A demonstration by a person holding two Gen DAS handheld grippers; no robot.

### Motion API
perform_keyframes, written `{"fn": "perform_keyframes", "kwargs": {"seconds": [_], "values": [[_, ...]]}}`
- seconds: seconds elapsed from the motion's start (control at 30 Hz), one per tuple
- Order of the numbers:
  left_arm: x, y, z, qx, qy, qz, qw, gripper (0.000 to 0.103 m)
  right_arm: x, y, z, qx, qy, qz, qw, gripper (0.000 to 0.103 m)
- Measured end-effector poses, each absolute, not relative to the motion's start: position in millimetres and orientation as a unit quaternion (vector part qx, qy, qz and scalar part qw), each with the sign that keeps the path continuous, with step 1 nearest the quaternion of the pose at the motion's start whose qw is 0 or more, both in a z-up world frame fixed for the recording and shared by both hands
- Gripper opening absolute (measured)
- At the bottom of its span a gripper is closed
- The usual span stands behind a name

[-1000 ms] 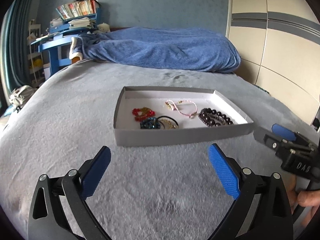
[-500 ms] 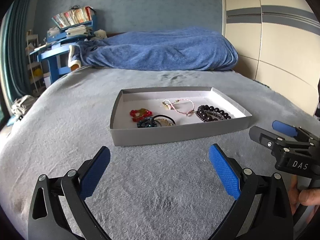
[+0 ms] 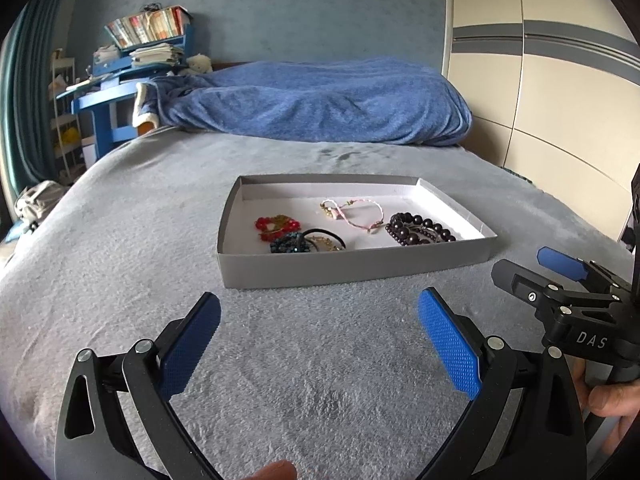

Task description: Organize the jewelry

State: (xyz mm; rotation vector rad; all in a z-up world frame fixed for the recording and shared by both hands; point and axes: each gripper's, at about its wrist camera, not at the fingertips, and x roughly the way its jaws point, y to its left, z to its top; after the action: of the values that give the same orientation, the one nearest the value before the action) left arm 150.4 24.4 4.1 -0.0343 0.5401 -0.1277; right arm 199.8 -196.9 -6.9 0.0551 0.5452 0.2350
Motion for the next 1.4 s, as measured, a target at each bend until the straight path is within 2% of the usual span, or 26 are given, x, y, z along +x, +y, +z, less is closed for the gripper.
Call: {"fn": "perform_keyframes", "kwargs": {"seconds": [1.4], "values": [[151.7, 20.2, 3.7, -0.009, 0.266, -0.061, 0.962, 0.098, 199.5, -195.8, -6.6, 0.027, 0.27, 0.116, 0.955, 0.098]]}}
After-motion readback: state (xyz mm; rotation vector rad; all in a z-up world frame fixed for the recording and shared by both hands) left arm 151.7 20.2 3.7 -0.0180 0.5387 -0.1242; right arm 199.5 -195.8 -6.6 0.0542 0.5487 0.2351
